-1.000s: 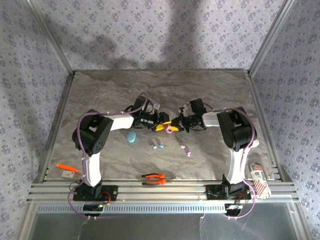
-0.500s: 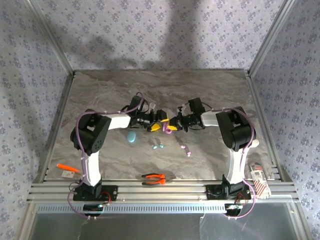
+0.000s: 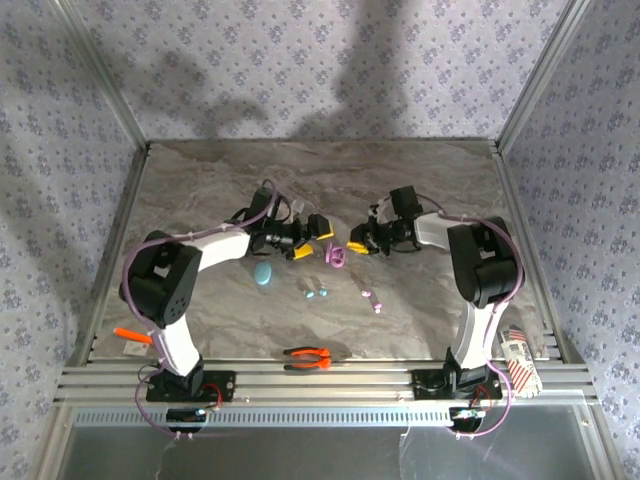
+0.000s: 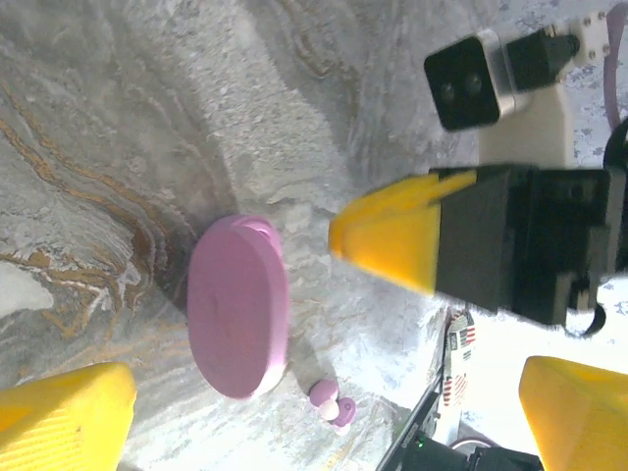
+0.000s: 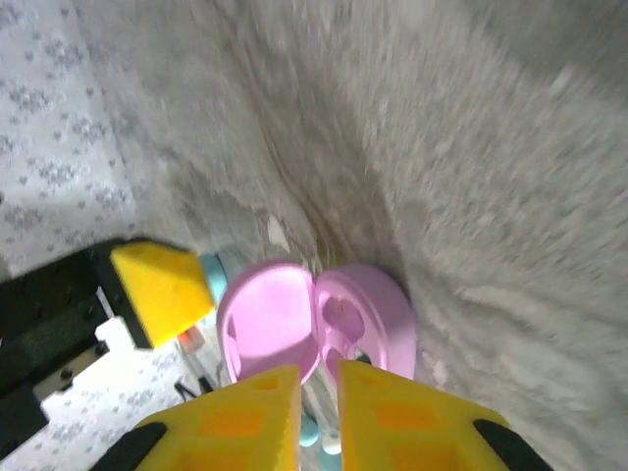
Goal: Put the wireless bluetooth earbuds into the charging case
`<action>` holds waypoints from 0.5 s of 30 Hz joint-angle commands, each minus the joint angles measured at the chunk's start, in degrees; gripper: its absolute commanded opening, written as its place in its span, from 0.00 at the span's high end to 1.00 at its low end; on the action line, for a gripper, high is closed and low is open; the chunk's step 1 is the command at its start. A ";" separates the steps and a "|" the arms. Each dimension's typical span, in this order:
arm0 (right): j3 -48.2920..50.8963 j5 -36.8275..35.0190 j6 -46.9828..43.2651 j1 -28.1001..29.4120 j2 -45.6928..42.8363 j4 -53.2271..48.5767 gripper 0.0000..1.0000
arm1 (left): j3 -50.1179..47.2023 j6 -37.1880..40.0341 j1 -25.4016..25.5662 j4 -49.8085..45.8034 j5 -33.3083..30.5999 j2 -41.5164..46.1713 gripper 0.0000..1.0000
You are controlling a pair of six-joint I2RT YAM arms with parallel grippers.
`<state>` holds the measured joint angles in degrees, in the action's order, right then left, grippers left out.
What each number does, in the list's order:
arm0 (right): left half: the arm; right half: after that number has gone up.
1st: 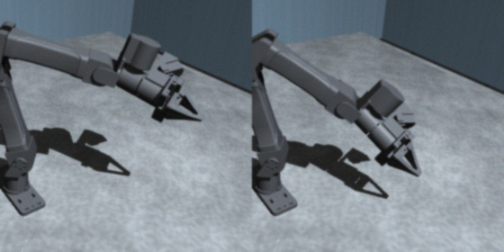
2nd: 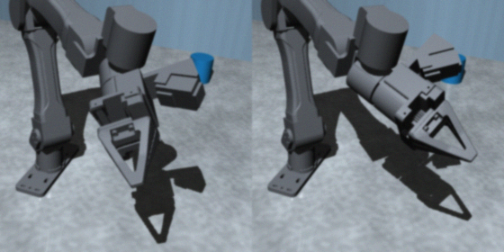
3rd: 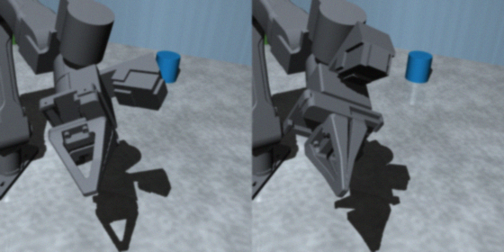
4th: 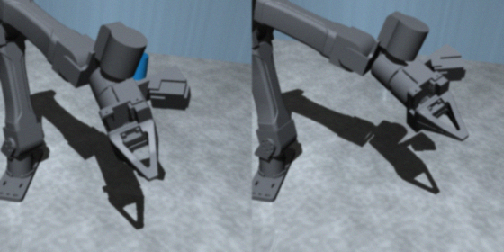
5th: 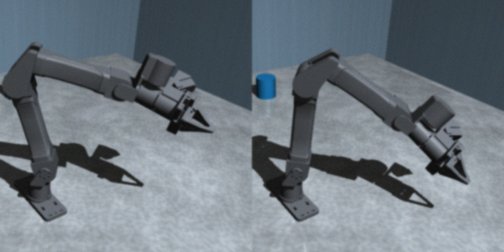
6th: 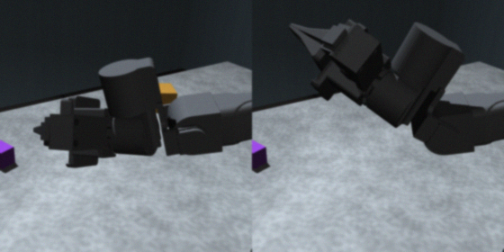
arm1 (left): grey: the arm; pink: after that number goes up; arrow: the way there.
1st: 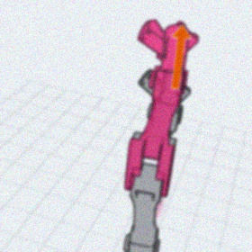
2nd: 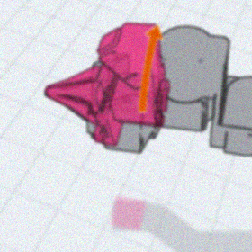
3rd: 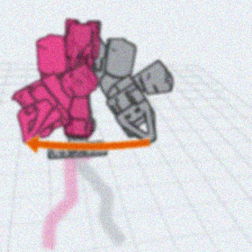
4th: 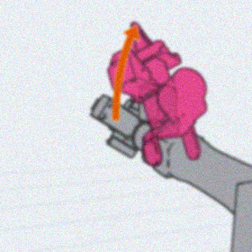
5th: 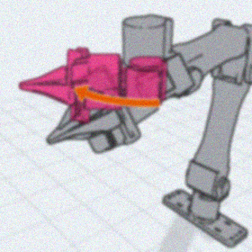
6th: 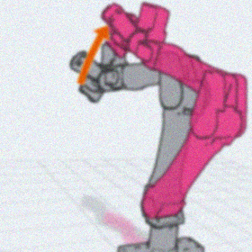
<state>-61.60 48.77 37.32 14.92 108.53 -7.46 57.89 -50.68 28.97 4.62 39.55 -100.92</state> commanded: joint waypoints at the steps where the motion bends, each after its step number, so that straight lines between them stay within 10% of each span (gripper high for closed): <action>1: -6.04 -4.86 -7.77 -0.87 0.88 -10.65 0.79 | -0.48 4.25 0.12 -6.27 -5.29 5.13 0.00; 15: -23.90 -4.84 -13.27 4.58 17.39 -21.22 0.84 | -5.37 6.69 4.13 -11.38 -14.72 12.56 0.00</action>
<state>-83.48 44.71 26.02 18.57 124.73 -23.92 53.01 -45.19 33.17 -5.32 26.68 -90.80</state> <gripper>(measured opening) 0.164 0.997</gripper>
